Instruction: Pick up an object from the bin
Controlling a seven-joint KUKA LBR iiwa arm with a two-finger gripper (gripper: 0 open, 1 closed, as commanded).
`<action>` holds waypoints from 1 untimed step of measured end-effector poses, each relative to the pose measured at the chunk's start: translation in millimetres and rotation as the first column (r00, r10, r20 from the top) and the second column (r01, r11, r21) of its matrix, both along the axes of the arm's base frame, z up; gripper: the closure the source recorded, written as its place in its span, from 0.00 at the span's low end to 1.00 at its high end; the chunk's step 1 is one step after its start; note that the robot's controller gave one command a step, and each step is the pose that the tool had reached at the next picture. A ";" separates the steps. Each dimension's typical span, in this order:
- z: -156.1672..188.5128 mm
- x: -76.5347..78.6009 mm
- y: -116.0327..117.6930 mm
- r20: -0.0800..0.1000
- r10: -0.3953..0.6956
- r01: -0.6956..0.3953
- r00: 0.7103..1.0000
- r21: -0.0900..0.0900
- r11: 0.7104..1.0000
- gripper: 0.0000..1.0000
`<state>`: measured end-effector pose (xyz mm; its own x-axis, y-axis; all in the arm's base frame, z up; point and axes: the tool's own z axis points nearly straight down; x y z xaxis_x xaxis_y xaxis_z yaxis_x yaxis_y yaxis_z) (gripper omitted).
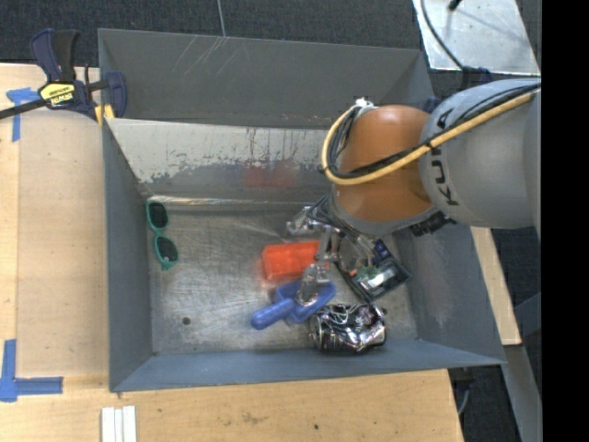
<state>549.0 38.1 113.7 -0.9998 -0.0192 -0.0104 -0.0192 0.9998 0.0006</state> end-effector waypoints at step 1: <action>-30.9 -28.2 5.1 0.008 0.035 -0.035 0.999 -0.002 0.999 0.00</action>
Offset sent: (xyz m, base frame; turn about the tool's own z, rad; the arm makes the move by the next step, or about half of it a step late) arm 0.0026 -0.0222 -0.0437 0.0265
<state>520.9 43.2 82.9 -0.9983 -0.0546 -0.0185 -0.0546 0.9985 -0.0012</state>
